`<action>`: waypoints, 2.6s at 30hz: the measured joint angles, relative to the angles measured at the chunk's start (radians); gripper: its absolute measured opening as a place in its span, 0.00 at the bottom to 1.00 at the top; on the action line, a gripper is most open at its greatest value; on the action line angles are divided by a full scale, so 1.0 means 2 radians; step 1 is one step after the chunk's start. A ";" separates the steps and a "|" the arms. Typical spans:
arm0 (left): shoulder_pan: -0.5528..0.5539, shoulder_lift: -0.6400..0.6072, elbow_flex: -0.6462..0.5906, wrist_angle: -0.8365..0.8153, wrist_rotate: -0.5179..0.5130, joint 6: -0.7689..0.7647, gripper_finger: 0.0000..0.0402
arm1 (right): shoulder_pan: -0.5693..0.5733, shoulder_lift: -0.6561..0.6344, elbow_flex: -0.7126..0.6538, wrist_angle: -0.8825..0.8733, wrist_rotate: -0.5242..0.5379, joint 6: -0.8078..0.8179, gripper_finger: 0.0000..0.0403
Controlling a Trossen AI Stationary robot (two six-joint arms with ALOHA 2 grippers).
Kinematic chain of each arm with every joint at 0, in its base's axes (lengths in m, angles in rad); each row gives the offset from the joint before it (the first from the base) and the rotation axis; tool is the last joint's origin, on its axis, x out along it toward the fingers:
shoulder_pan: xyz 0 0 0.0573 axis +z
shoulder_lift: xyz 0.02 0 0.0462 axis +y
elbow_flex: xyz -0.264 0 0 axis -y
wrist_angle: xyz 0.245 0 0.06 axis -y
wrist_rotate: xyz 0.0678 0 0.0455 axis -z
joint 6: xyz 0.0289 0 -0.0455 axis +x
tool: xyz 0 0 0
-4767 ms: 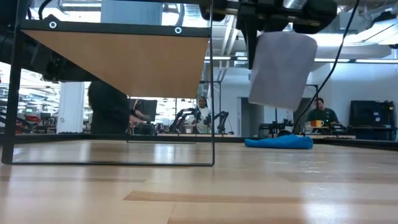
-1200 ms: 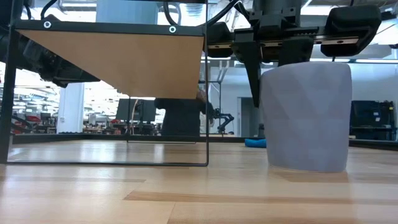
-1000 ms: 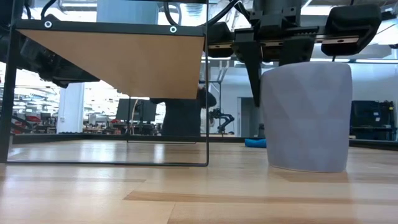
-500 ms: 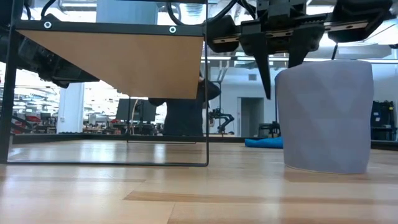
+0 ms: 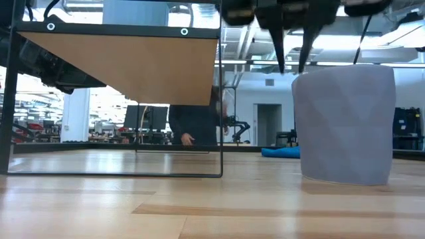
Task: Stack small to large cups/mugs on shelf
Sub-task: Put the blue mug on the shelf
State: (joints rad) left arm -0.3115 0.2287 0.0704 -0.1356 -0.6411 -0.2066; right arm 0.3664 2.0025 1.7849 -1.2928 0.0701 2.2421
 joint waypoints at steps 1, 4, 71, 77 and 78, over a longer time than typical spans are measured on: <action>0.000 0.000 0.000 0.000 0.000 0.000 0.00 | 0.000 -0.002 0.008 -0.007 0.008 0.000 0.27; 0.000 0.000 0.000 0.000 0.000 0.000 0.00 | 0.005 -0.012 0.032 -0.046 0.044 0.000 0.27; 0.000 0.000 -0.001 0.010 -0.010 0.031 0.00 | -0.056 -0.042 0.071 -0.011 0.016 -0.971 0.27; 0.000 0.000 0.000 0.010 -0.010 0.031 0.00 | -0.015 -0.042 0.071 -0.073 0.018 -1.032 0.27; 0.000 0.000 0.000 0.010 -0.010 0.031 0.00 | -0.008 -0.042 0.069 -0.076 0.019 -1.033 0.27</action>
State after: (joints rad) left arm -0.3119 0.2287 0.0696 -0.1162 -0.6603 -0.1448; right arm 0.3496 1.9190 1.9227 -1.4441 0.1080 0.1756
